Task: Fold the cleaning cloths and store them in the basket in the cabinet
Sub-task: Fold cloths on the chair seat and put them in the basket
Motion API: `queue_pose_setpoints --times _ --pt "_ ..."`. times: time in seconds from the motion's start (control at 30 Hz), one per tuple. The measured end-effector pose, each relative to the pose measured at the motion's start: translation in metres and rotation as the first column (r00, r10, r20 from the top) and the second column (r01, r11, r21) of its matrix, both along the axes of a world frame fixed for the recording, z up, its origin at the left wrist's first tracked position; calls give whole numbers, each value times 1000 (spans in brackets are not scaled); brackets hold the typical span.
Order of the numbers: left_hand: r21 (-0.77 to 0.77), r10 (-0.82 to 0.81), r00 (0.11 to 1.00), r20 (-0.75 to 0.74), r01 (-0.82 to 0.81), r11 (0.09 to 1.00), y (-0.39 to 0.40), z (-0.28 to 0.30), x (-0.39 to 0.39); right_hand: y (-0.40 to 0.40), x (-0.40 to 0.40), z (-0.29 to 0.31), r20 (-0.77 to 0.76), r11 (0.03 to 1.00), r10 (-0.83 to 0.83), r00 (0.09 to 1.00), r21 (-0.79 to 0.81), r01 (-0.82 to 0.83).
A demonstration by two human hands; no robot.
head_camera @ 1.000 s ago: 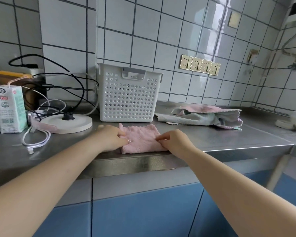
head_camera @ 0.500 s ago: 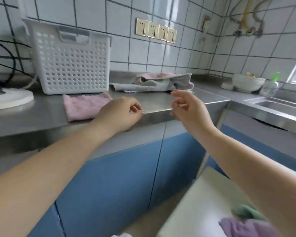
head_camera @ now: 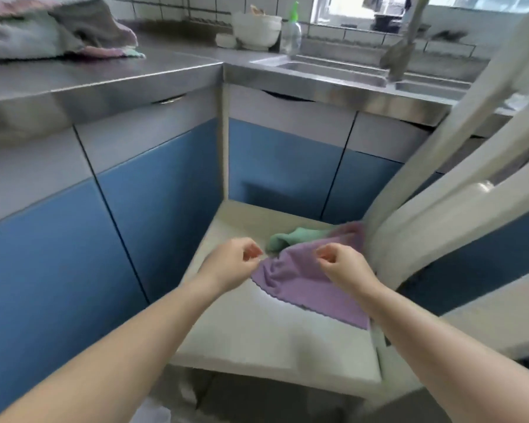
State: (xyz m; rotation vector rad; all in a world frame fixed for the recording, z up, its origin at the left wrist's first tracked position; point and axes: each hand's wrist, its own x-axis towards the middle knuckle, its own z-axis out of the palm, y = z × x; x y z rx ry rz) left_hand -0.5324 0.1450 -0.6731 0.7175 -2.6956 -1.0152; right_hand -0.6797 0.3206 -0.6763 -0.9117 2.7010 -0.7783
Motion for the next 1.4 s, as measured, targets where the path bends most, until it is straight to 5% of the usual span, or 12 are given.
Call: queue_pose_setpoints --times 0.2,0.47,0.57,0.73,0.93,1.13,1.4 --pt "-6 -190 963 192 195 981 31 -75 -34 39 1 -86 45 940 9 999 340 -24" --pt "-194 -144 966 213 187 963 48 -116 -58 39 -6 -111 -153 958 -57 987 270 98" --pt "-199 -64 986 156 95 976 49 -116 -64 33 -4 -100 -98 988 -126 987 74 133" --pt "-179 54 998 -43 -61 982 41 -87 -76 25 -16 -47 8 980 -119 993 -161 119" --pt "128 128 947 -295 -94 987 16 -18 -92 17 -42 24 13 957 -9 1000 -288 12" --pt "-27 92 919 -382 -111 993 -19 54 -93 16 -74 101 -304 971 111 946 -168 -168" --pt "-197 48 915 -401 -137 971 -56 150 -90 -16 -89 176 -397 977 -8 918 -198 -77"
